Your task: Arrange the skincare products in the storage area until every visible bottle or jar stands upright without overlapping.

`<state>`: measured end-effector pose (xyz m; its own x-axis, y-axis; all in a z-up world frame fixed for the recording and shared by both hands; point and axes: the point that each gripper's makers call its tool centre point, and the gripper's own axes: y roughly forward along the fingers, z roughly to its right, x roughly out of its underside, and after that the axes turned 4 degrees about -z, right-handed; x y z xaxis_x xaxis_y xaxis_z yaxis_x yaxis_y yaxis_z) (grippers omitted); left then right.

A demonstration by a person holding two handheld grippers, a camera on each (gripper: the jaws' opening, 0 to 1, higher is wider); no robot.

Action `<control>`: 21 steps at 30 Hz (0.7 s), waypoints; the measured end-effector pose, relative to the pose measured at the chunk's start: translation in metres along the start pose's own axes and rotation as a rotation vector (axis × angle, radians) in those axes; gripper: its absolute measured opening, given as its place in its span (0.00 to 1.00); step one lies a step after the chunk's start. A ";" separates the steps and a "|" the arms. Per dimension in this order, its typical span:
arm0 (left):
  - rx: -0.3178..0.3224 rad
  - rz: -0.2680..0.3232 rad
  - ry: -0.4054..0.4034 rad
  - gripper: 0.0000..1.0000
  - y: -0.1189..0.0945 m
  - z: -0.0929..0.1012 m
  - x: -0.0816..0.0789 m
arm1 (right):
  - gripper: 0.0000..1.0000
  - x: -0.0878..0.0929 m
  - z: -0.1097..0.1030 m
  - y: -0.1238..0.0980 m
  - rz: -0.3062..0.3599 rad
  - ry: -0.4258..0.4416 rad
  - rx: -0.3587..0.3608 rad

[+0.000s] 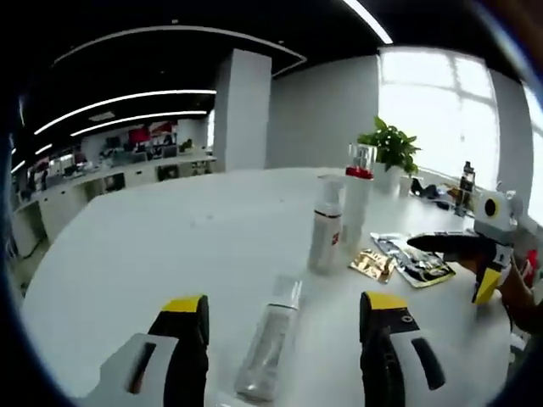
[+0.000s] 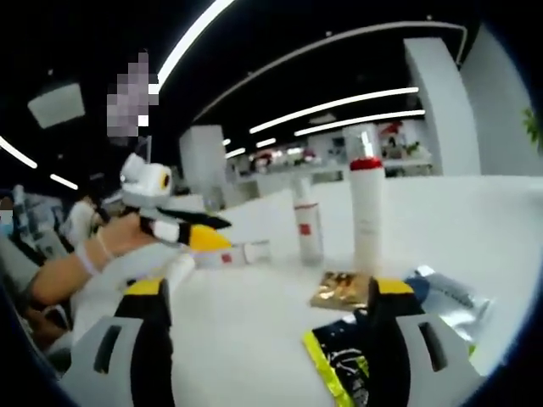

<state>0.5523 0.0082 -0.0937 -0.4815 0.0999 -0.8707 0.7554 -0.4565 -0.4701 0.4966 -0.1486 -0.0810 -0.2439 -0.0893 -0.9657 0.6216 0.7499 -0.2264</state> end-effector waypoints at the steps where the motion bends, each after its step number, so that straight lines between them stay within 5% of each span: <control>1: 0.007 -0.005 -0.010 0.66 0.001 0.001 0.001 | 0.94 0.000 0.000 -0.001 0.002 0.001 0.002; 5: 0.031 -0.044 -0.005 0.58 0.009 0.008 0.007 | 0.92 -0.004 0.002 -0.003 0.024 0.029 0.001; 14: 0.013 -0.131 0.054 0.58 0.037 0.007 0.012 | 0.90 0.000 0.007 -0.003 0.012 0.045 0.017; 21: 0.027 -0.283 0.108 0.56 0.044 0.006 0.011 | 0.89 0.005 0.004 0.000 -0.006 0.041 0.009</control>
<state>0.5774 -0.0161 -0.1227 -0.6202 0.3195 -0.7165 0.5851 -0.4201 -0.6937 0.4986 -0.1513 -0.0862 -0.2772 -0.0667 -0.9585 0.6267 0.7436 -0.2330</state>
